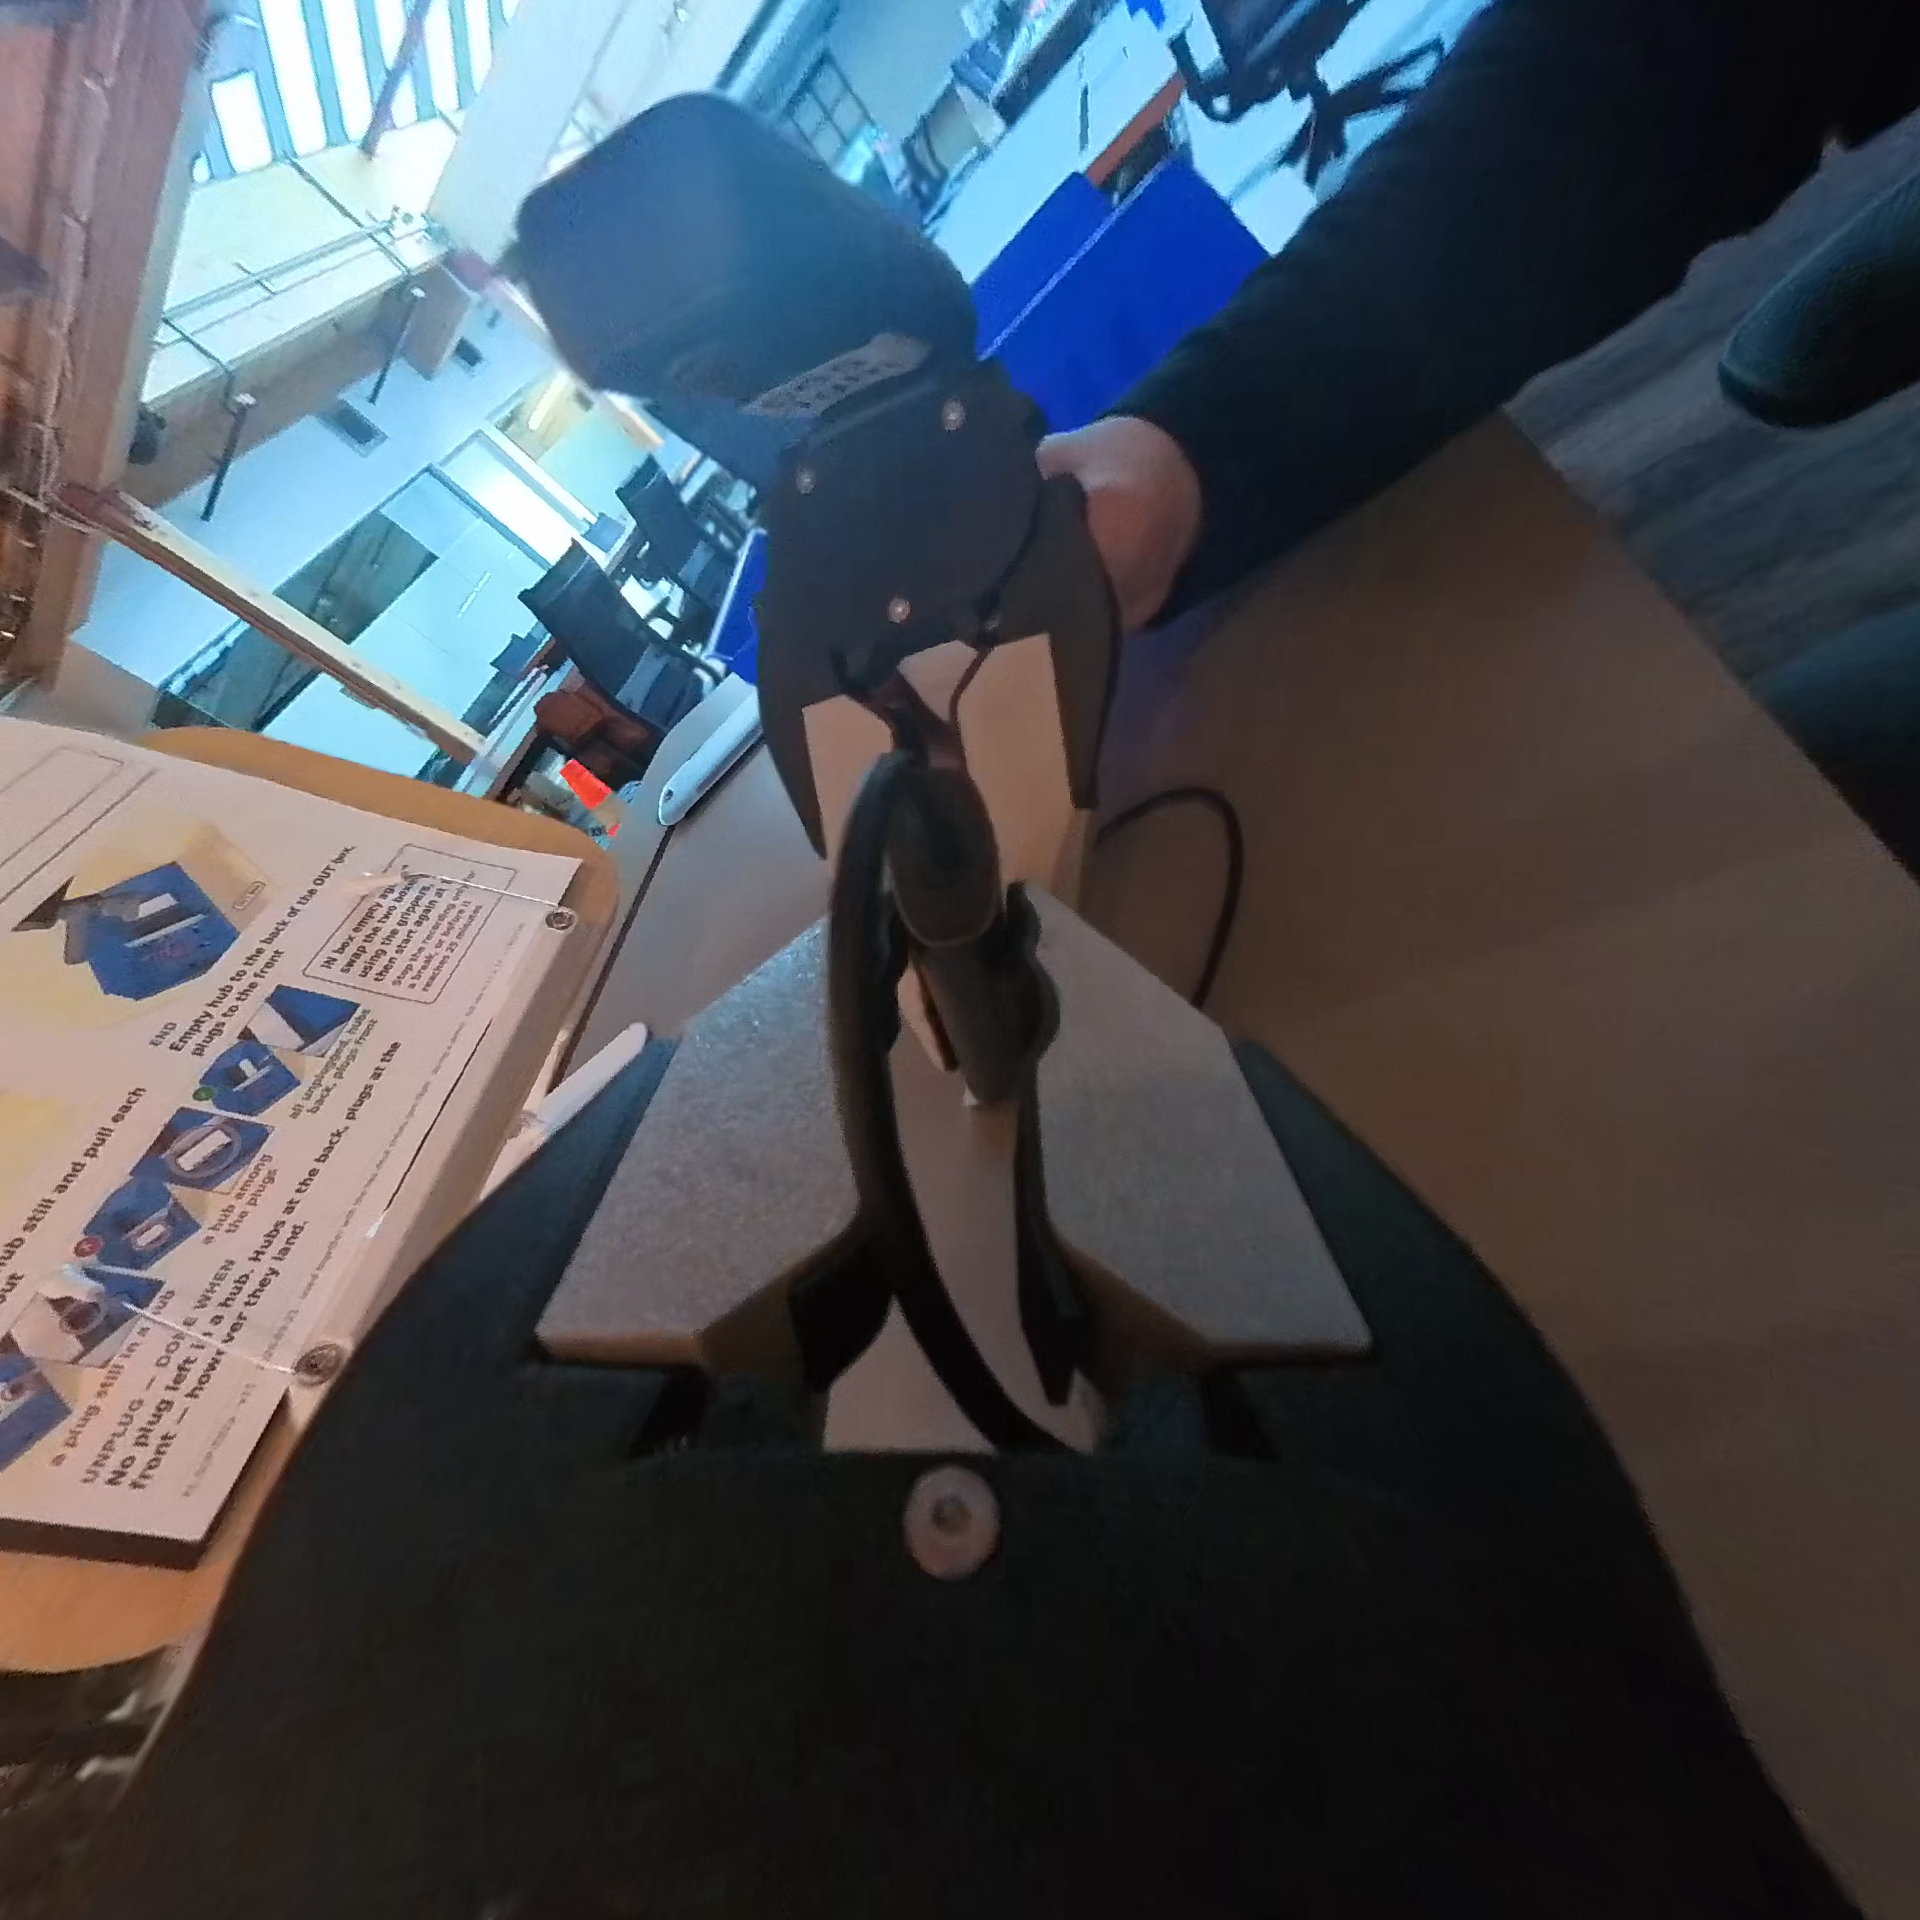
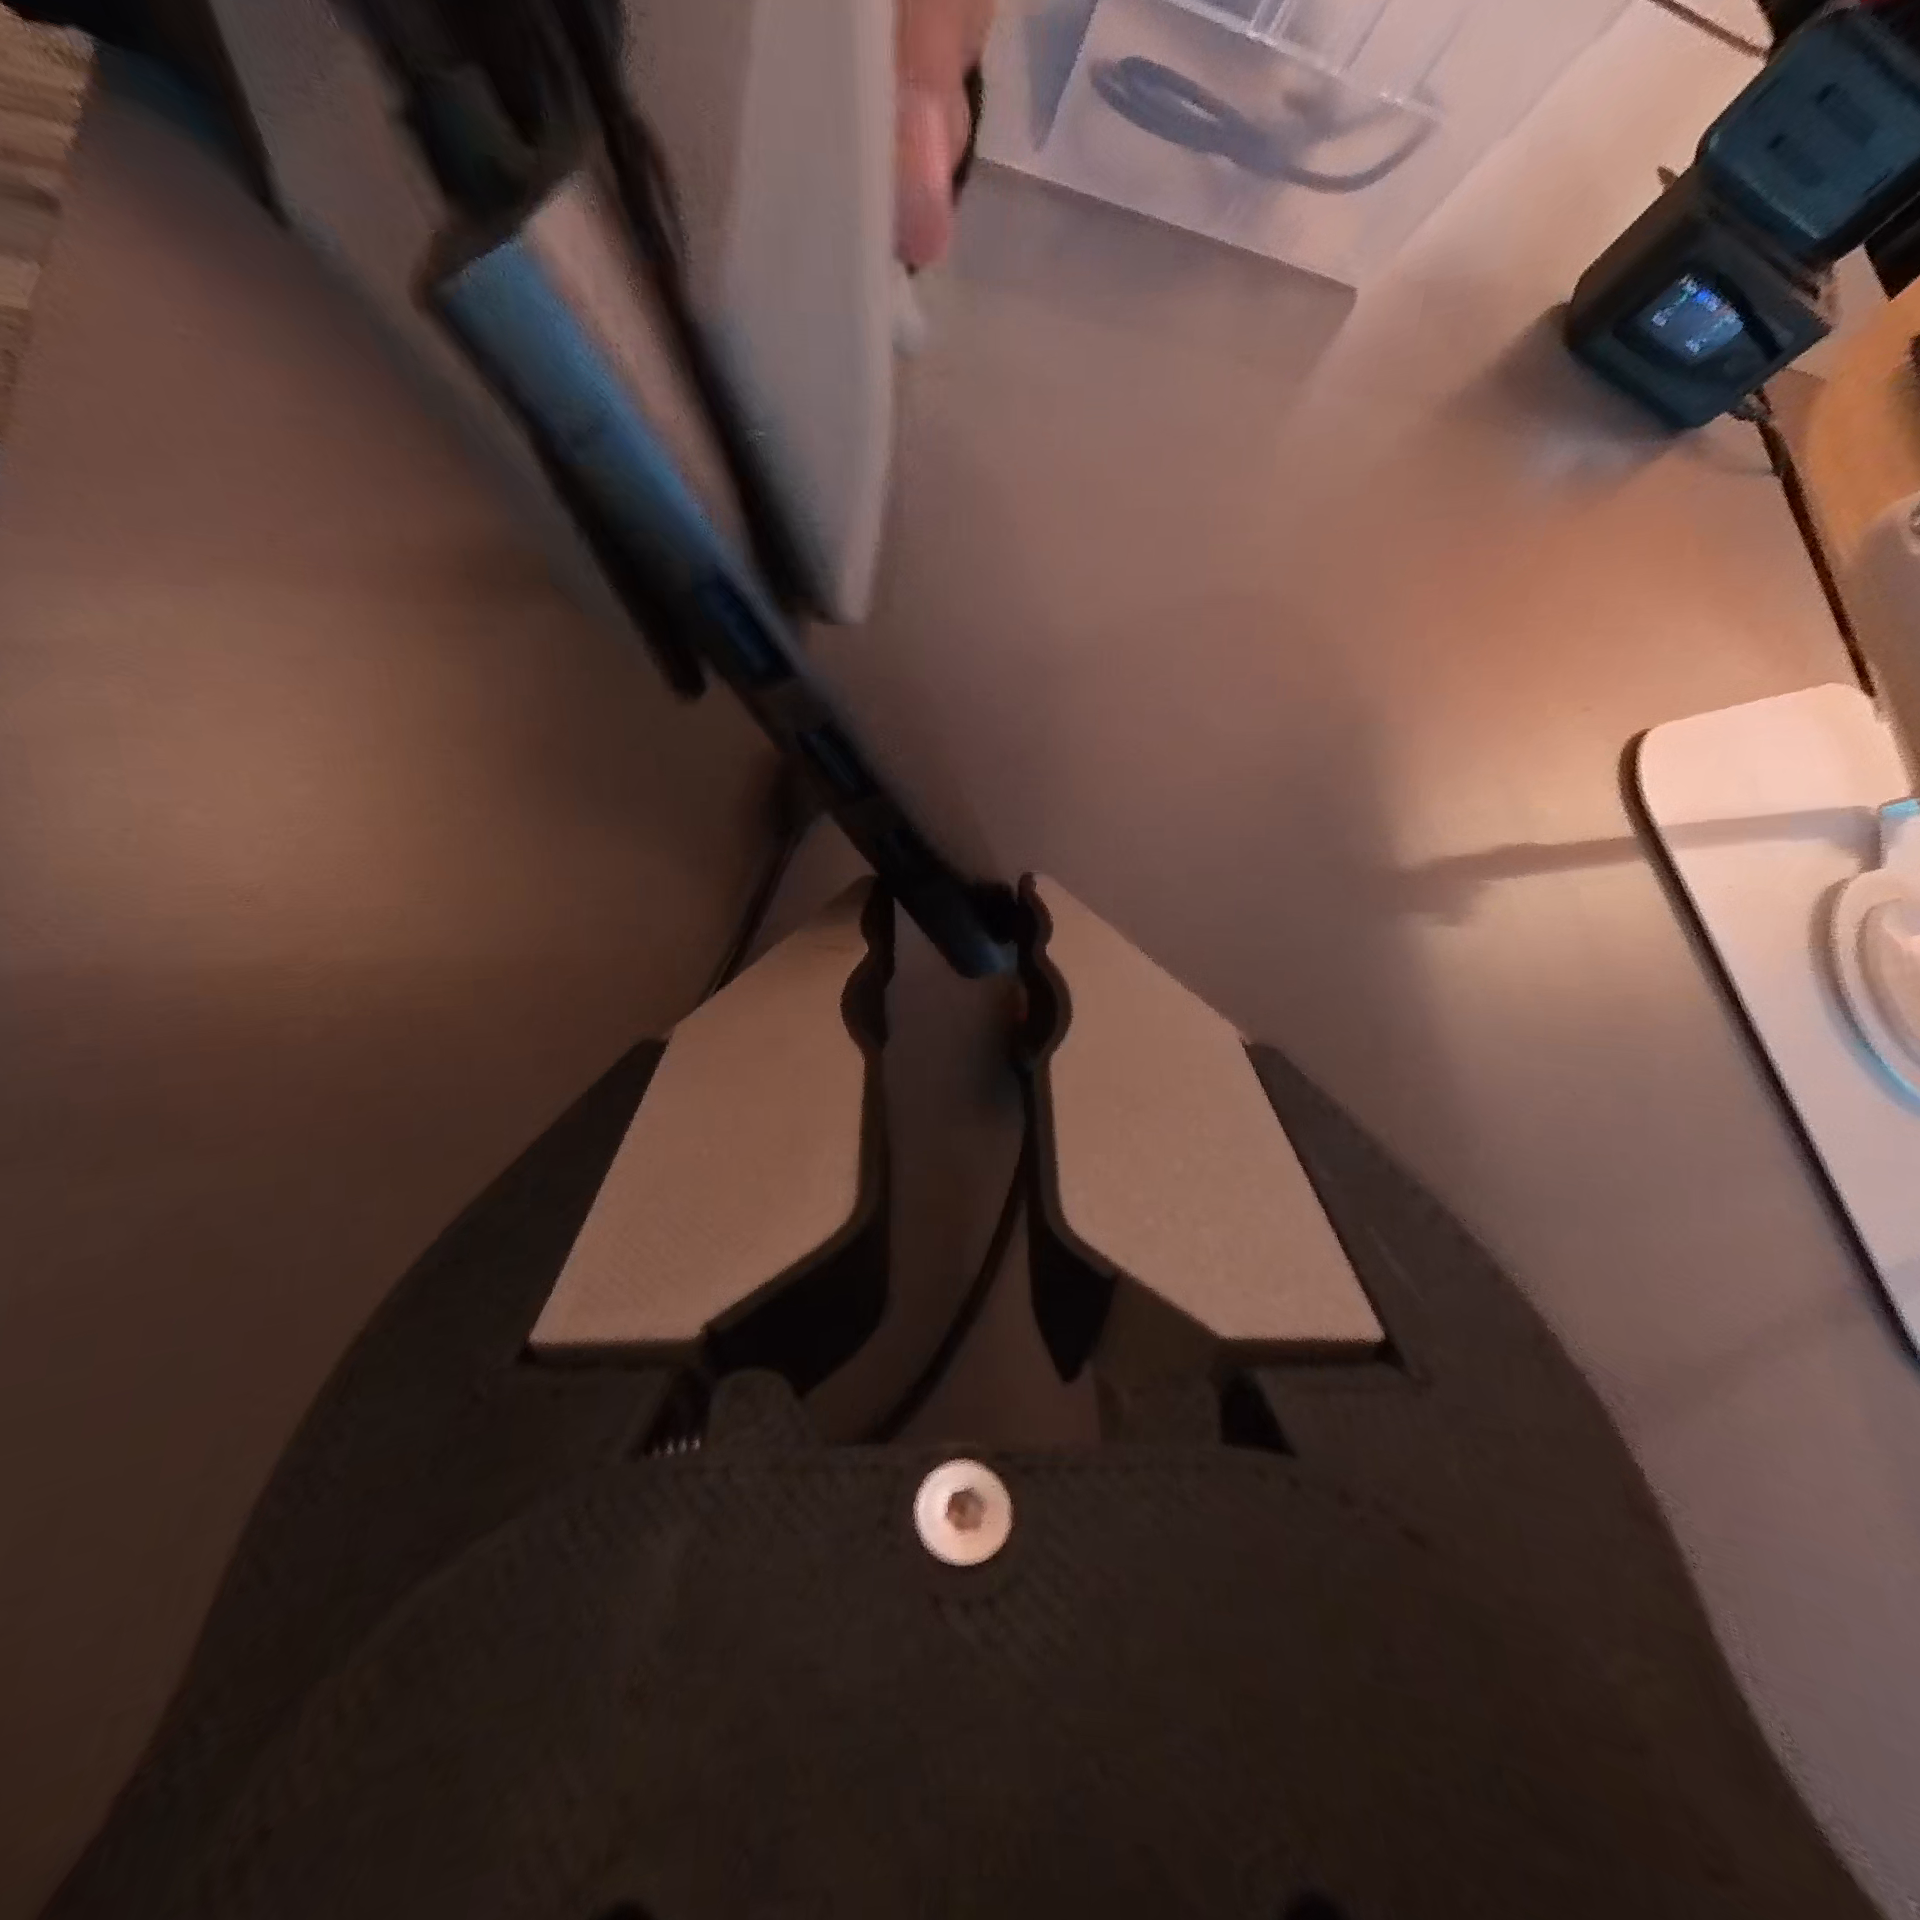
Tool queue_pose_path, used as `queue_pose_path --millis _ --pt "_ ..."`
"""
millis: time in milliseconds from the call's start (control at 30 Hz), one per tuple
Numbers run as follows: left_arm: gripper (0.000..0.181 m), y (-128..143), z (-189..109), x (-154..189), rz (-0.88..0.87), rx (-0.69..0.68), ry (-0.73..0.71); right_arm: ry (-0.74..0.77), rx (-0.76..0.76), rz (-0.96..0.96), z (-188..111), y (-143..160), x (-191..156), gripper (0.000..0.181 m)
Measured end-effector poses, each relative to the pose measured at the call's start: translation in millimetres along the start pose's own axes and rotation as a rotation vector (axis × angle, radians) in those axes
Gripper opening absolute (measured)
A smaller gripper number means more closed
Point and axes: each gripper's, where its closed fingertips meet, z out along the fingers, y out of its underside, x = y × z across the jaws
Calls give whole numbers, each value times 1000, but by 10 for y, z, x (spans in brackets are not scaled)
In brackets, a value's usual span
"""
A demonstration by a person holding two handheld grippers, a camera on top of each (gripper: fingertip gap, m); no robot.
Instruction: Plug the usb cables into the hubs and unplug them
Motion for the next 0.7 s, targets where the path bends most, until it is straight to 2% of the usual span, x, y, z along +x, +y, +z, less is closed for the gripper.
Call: queue_pose_path --millis 167,300,500,700 --pt "15 -7 23 58 88 -22 -3 -54 21 74 -17 21 13 23" --pt "15 41 -19 -39 100 -48 -52 14 -19 43 -36 101 124 25" --pt "15 319 -55 -174 270 -236 -151 -46 -112 276 -90 377 258 33" --pt "15 486 -57 -201 365 -323 -172 -67 -158 315 -14 457 214 29"
